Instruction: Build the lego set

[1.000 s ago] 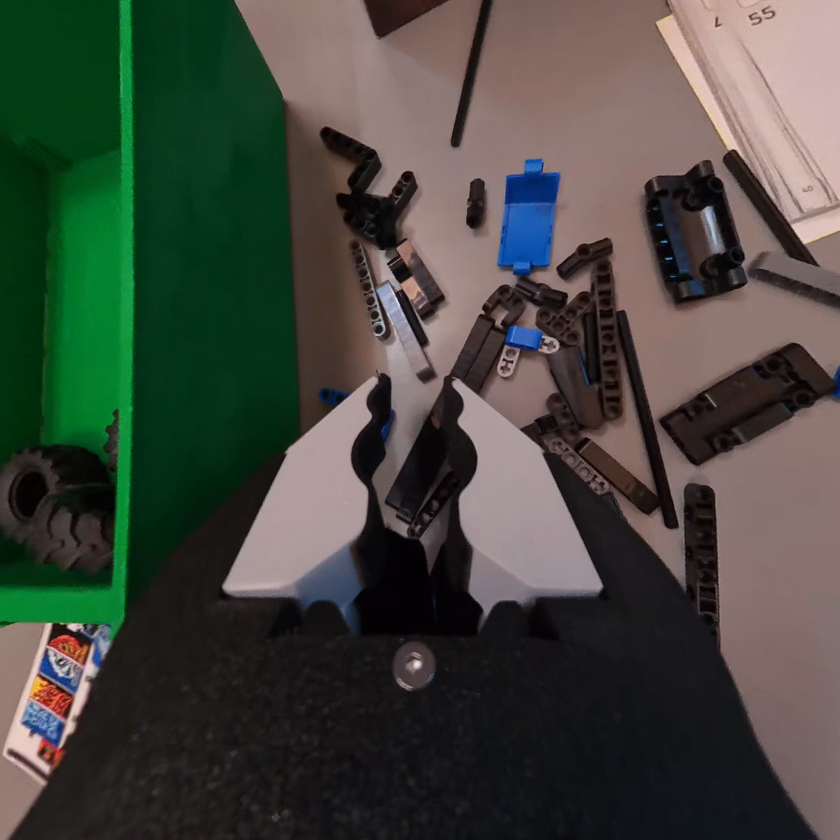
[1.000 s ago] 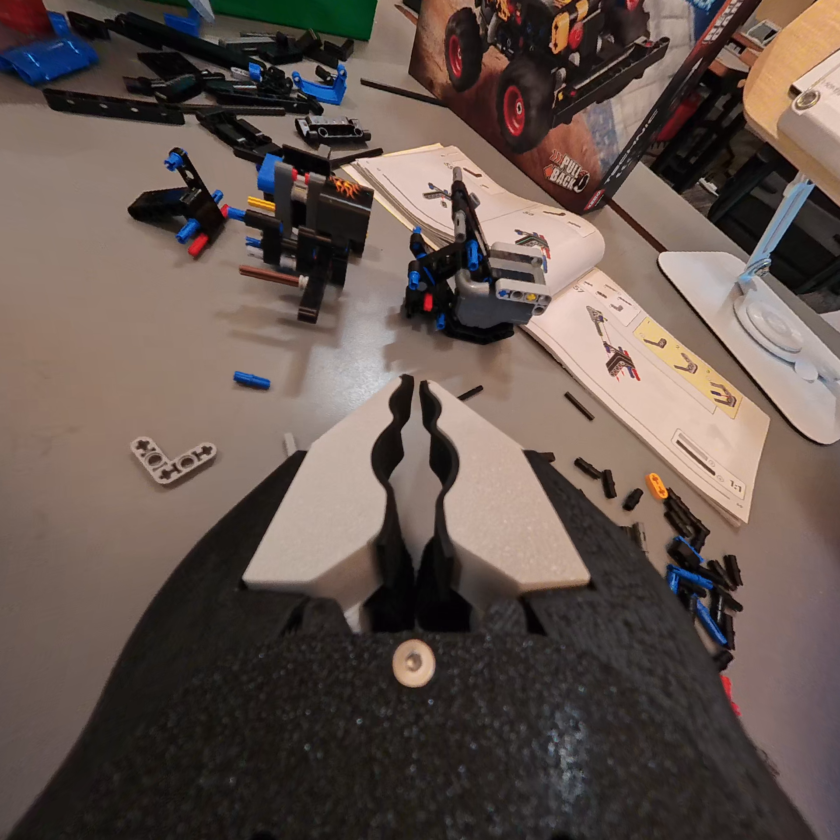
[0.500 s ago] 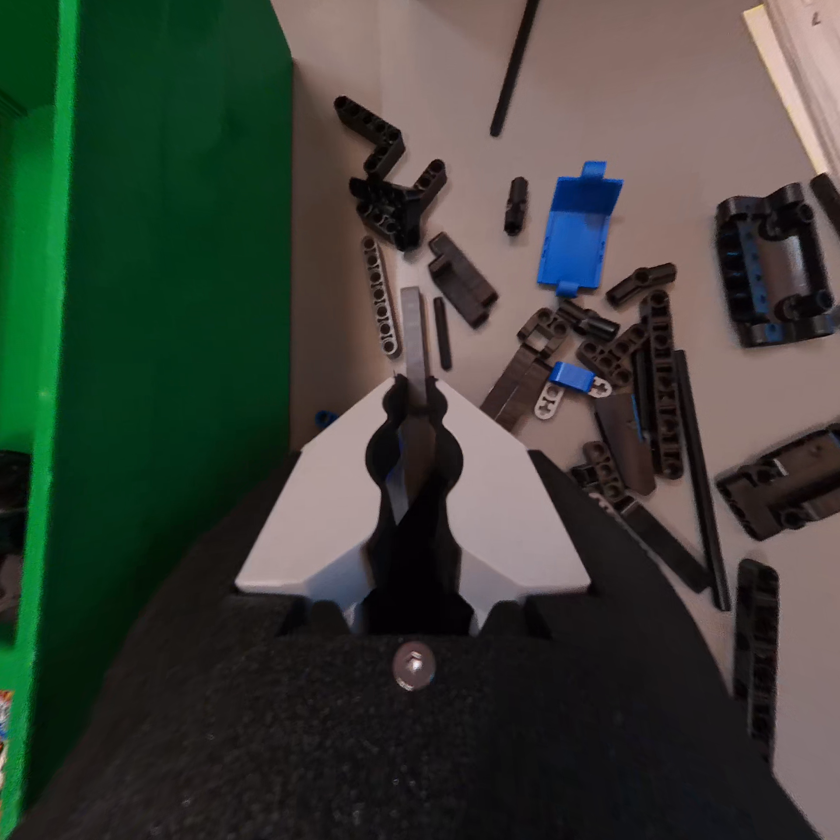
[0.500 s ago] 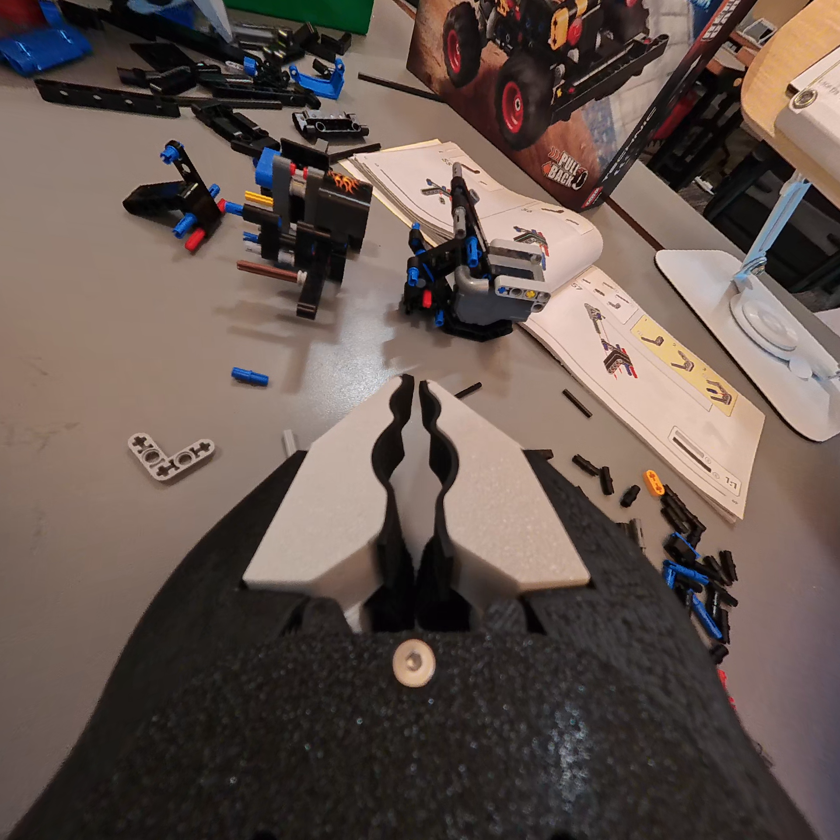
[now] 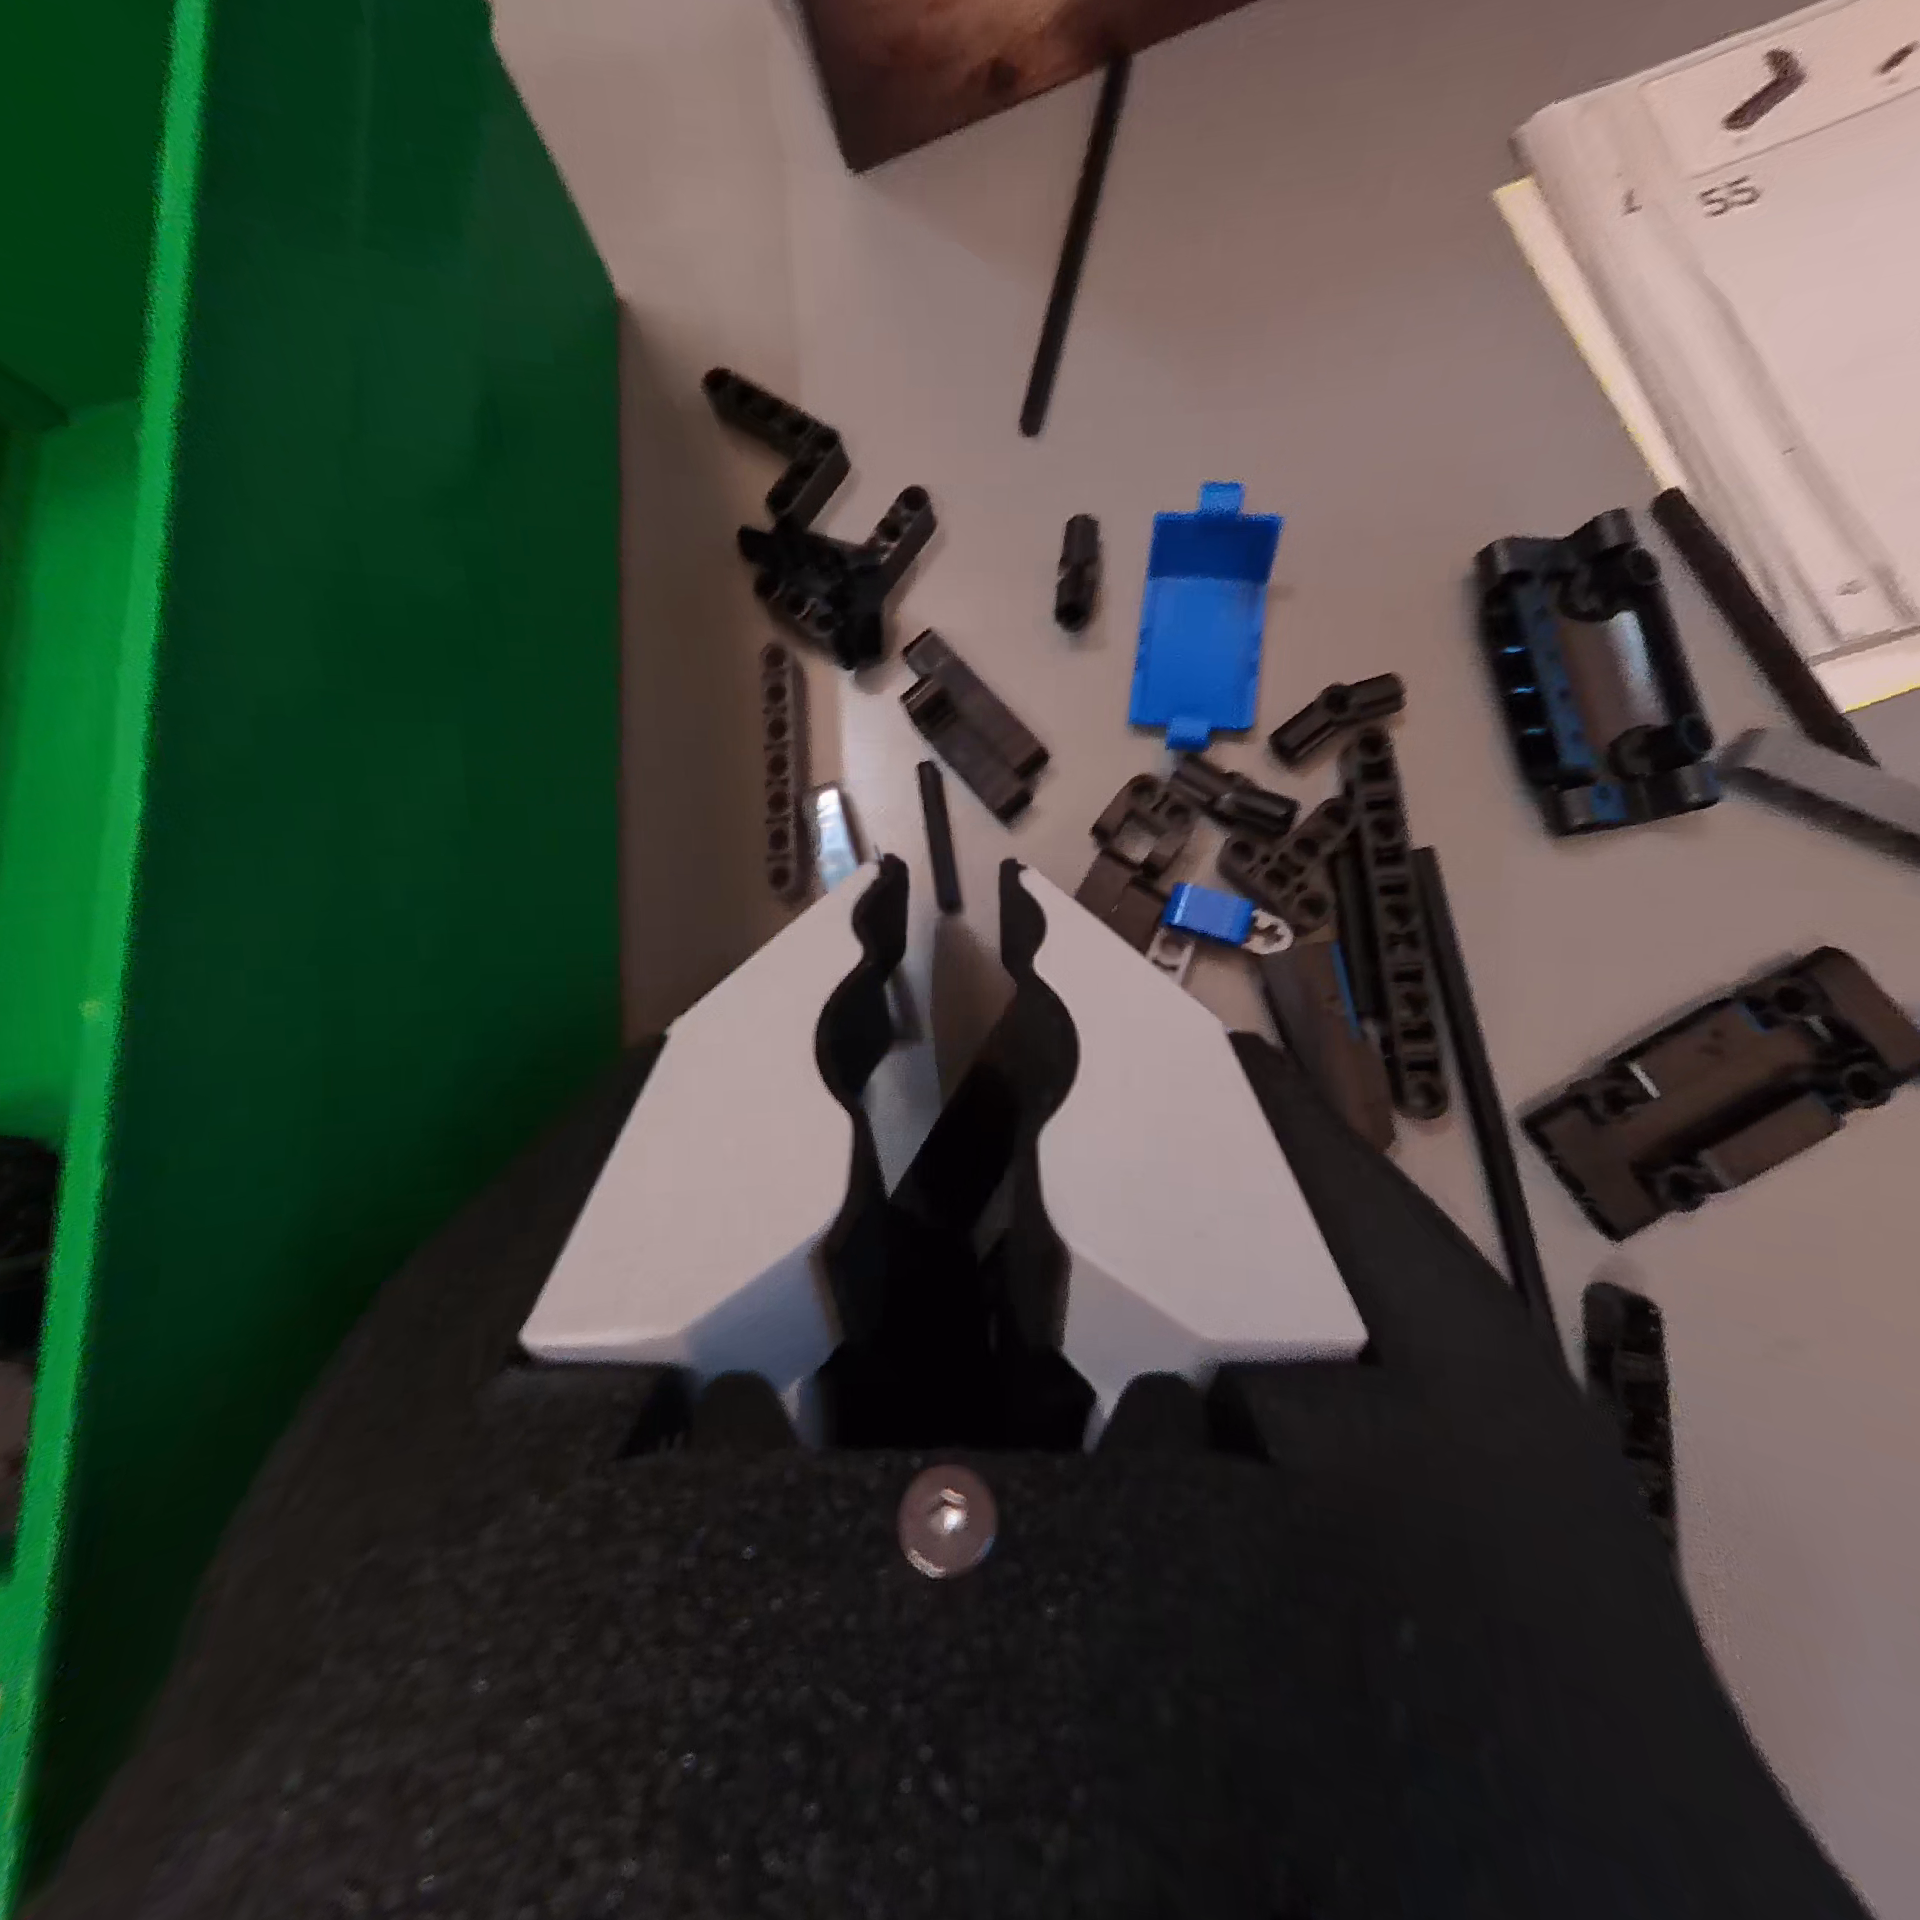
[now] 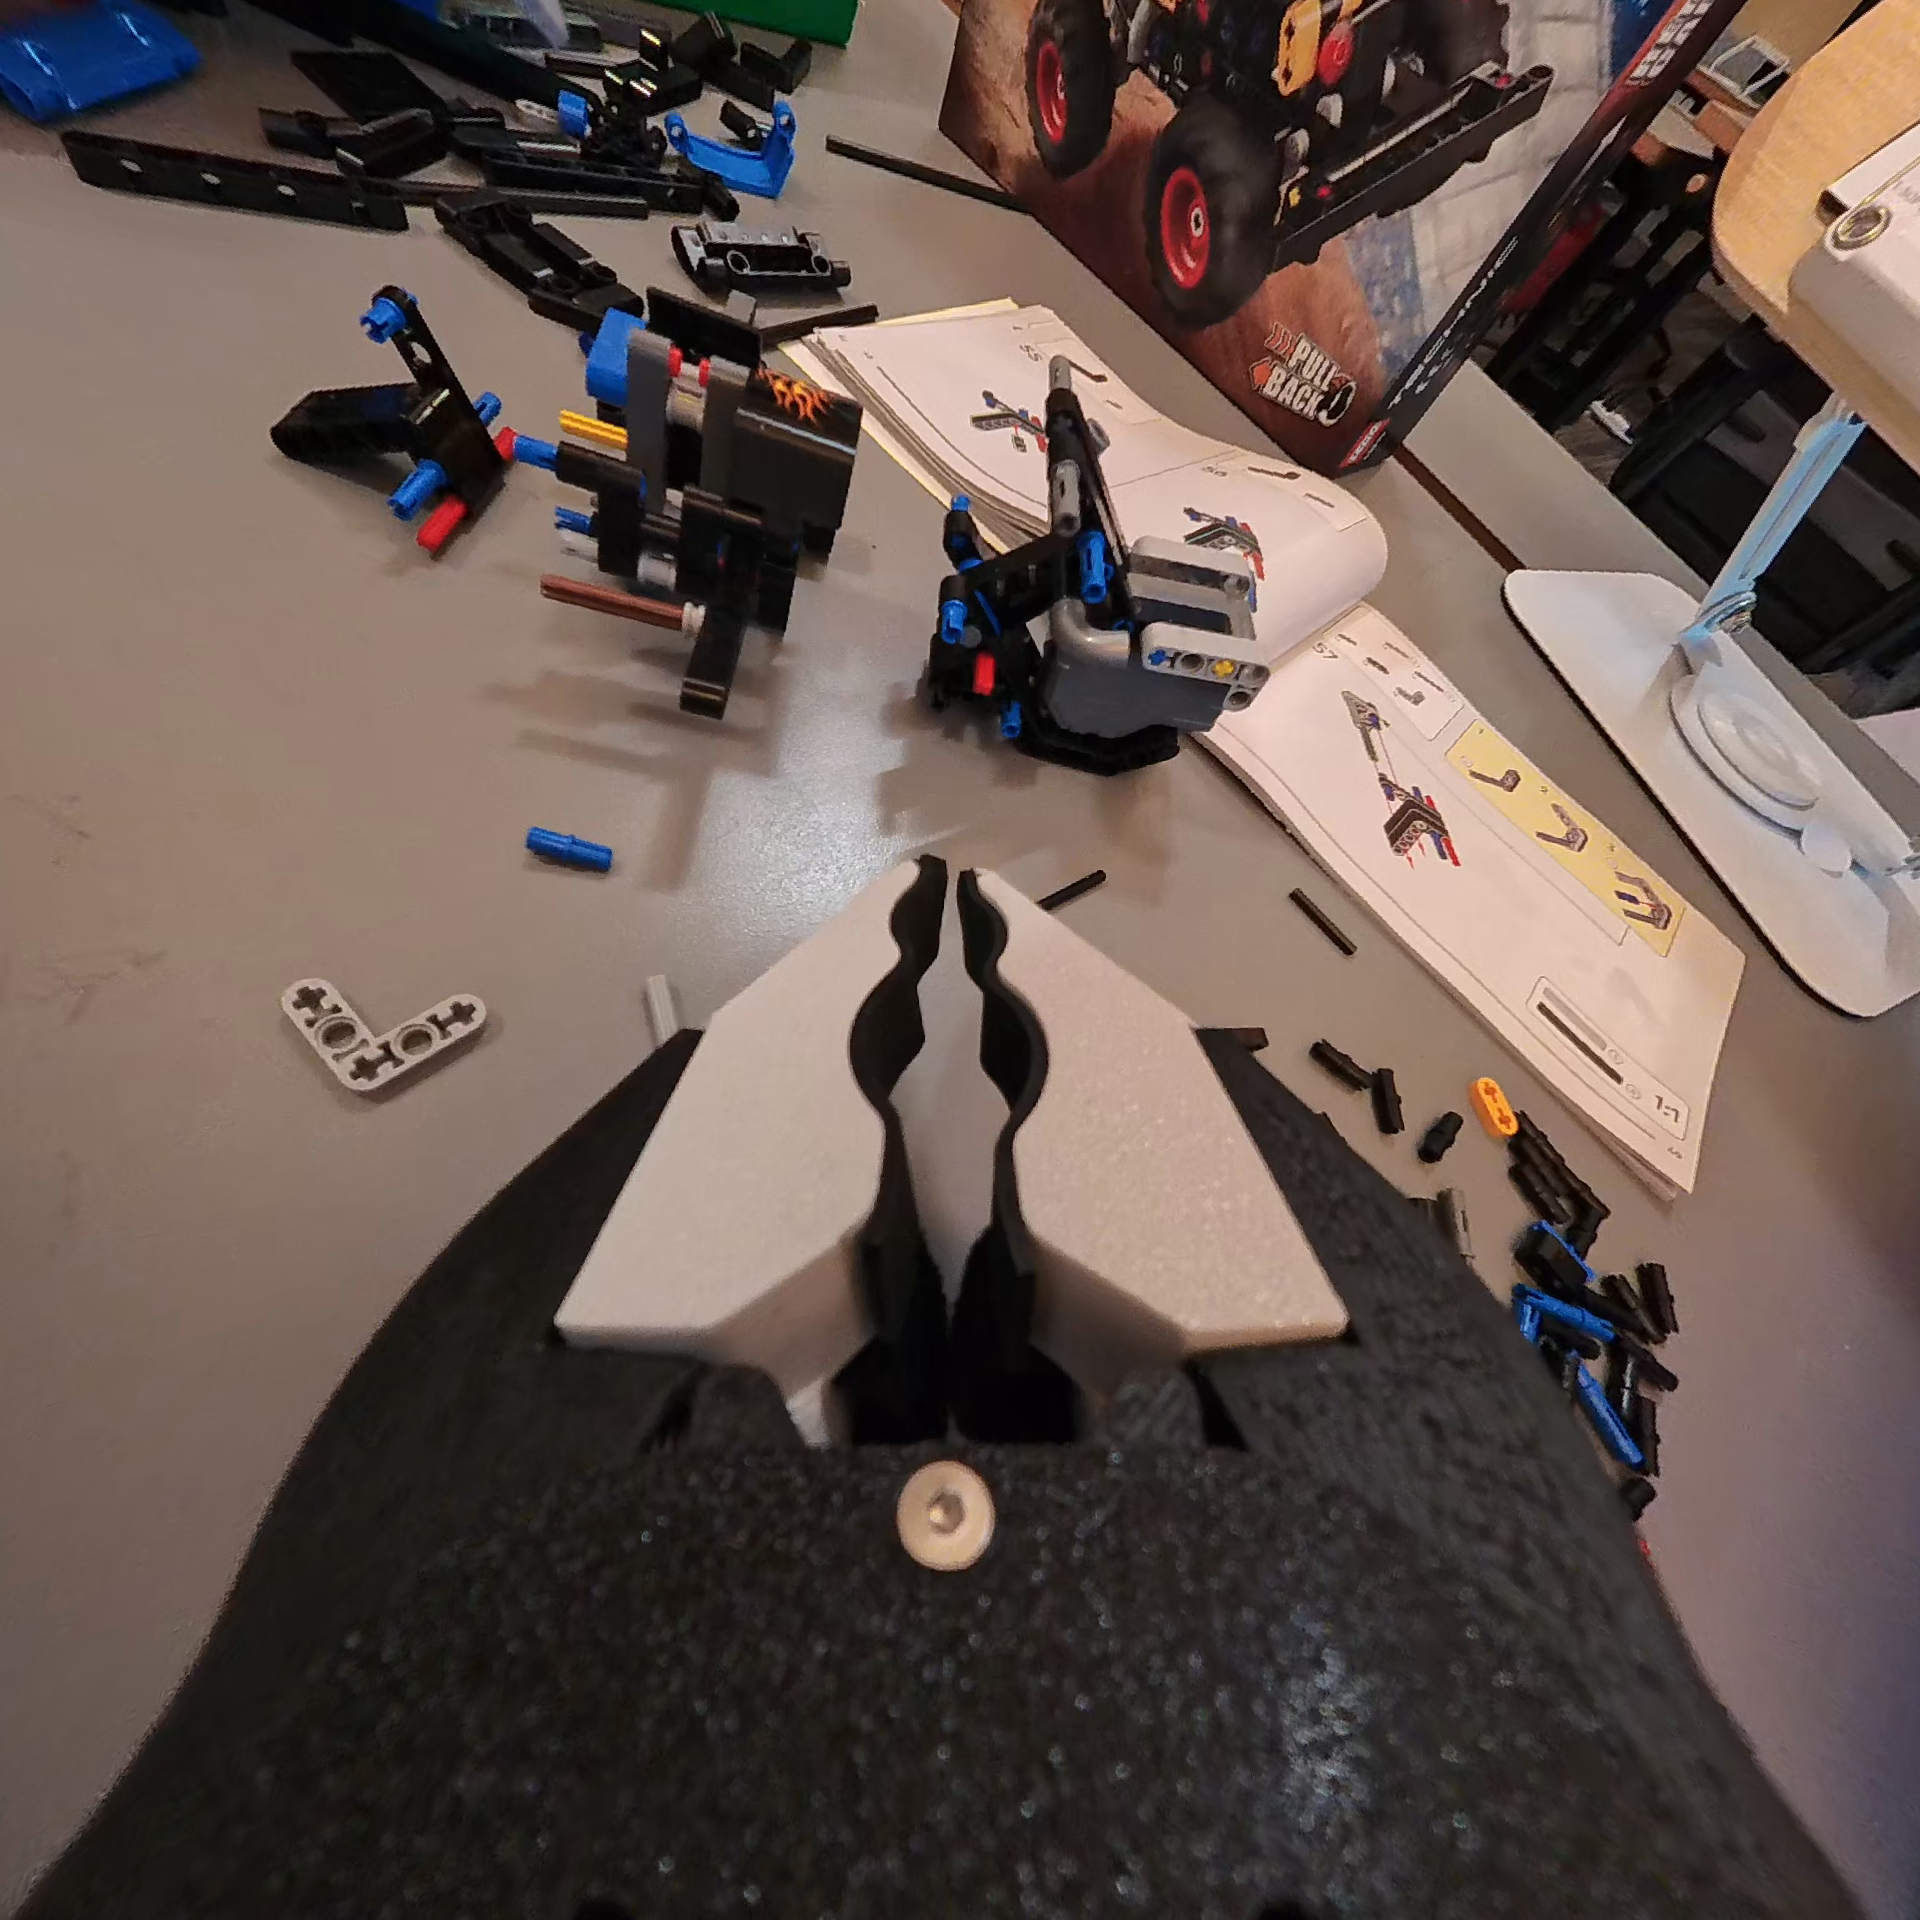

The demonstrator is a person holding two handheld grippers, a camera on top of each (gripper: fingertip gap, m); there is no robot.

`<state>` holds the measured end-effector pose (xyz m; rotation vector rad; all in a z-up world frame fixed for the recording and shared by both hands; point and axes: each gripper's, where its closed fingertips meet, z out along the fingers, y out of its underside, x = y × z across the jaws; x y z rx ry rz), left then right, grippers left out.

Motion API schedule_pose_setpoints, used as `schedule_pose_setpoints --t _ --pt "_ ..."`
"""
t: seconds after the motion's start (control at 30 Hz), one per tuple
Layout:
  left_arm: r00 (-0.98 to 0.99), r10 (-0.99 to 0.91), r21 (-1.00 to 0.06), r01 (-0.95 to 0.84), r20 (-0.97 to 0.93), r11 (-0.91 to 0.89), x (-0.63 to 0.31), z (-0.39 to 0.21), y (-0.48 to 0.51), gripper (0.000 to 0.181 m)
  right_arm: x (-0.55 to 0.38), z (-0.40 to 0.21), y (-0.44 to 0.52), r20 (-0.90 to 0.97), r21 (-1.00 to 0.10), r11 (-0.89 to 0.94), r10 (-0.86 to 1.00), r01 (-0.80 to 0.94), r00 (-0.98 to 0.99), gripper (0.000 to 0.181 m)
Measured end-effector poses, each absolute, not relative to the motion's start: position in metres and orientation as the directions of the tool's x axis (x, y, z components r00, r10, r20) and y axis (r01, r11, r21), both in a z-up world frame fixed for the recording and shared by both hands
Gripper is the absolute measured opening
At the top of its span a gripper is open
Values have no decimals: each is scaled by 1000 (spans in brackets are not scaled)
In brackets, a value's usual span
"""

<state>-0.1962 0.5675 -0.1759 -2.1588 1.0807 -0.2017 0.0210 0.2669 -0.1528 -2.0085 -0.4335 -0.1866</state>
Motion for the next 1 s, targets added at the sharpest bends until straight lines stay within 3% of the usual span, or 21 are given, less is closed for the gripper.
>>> schedule_pose_setpoints --t 0.53,0.67,0.87,1.0 --pt "534 -834 -631 -696 -136 -343 -165 -186 564 8 21 -155 266 322 -821 -417 226 390 919 2" --pt "580 -800 -639 -675 -151 -369 -179 -180 567 25 21 -155 266 319 -822 -418 226 388 920 2" --pt "633 -763 -612 -658 -133 -439 -197 -186 577 19 21 -156 266 326 -817 -421 229 395 917 2" --pt "611 -784 -610 -664 -110 -432 -190 -187 576 3 21 -156 266 329 -817 -418 228 397 917 2"
